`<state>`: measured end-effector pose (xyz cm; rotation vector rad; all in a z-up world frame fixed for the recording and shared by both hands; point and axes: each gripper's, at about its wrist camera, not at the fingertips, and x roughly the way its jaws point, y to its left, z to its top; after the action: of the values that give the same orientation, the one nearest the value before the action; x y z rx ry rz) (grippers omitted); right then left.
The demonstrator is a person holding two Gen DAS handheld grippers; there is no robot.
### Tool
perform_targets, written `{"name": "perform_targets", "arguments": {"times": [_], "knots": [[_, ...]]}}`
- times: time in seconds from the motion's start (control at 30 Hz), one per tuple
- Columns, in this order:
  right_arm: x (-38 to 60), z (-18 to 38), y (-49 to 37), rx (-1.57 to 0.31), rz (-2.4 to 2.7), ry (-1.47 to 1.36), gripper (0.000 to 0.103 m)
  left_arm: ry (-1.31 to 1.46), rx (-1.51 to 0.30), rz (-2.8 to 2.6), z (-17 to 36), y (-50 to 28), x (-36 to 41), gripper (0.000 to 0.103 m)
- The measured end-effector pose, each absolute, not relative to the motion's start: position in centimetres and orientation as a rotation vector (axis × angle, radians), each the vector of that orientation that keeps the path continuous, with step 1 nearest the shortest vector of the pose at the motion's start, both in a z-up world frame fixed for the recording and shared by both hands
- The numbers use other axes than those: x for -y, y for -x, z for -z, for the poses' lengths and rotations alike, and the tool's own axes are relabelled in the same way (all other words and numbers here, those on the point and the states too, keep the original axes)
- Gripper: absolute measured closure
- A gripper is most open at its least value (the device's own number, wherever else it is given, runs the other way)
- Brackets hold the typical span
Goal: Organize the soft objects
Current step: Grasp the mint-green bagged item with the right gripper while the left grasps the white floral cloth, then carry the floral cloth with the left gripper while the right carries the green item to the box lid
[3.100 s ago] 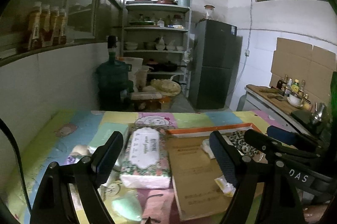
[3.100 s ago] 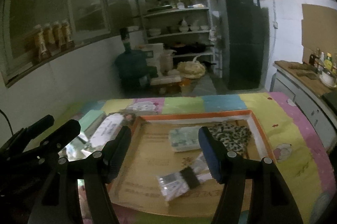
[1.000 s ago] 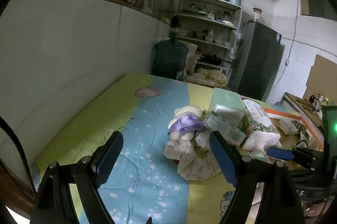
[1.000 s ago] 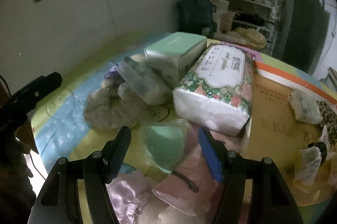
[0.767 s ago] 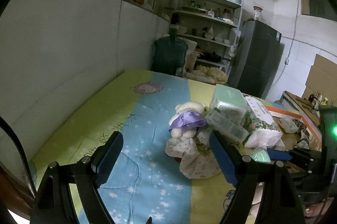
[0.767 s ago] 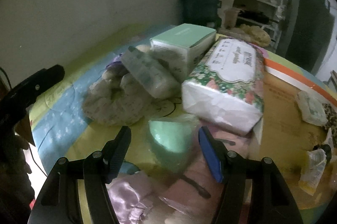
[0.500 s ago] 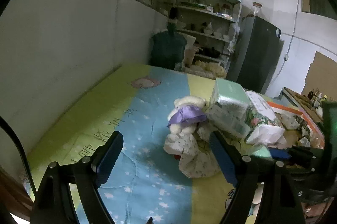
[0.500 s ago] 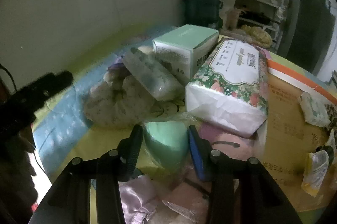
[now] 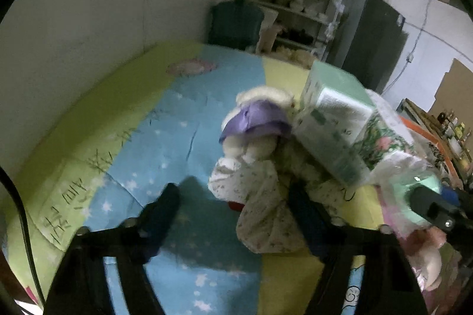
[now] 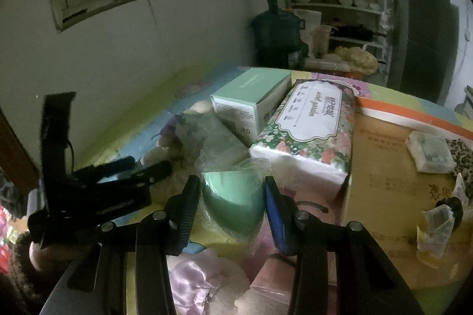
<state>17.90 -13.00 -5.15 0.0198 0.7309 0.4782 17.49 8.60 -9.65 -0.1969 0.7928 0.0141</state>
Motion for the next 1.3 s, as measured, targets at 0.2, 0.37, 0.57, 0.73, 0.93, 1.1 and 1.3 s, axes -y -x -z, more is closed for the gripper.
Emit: {"name": "perform_targets", "arguments": {"times": [0.2, 0.37, 0.57, 0.73, 0.93, 1.1, 1.3], "knots": [[13.2, 5.2, -17.9, -0.732, -0.49, -0.028, 0.058, 0.231, -0.778, 0.043, 9.8, -17.3, -8.5, 0.072], [13.2, 5.3, -18.1, -0.729, -0.49, -0.029, 0.058, 0.238, -0.76, 0.063, 9.7, -16.5, -8.4, 0.088], [12.8, 5.0, -17.9, -0.716, -0.491, -0.034, 0.058, 0.215, -0.726, 0.057, 8.4, -15.3, -8.3, 0.09], [12.7, 4.3, -17.0, -0.694, -0.5, -0.036, 0.058, 0.201, -0.663, 0.037, 6.6, -13.5, -8.7, 0.09], [12.4, 3.4, -15.9, -0.664, -0.515, -0.034, 0.058, 0.201, -0.586, 0.014, 4.1, -11.4, -9.5, 0.09], [12.0, 2.3, -14.8, -0.633, -0.526, -0.028, 0.058, 0.182, -0.53, -0.002, 2.1, -10.1, -9.8, 0.09], [12.2, 0.9, -13.8, -0.594, -0.527, -0.025, 0.058, 0.157, -0.484, 0.013, 0.3, -9.1, -9.1, 0.09]]}}
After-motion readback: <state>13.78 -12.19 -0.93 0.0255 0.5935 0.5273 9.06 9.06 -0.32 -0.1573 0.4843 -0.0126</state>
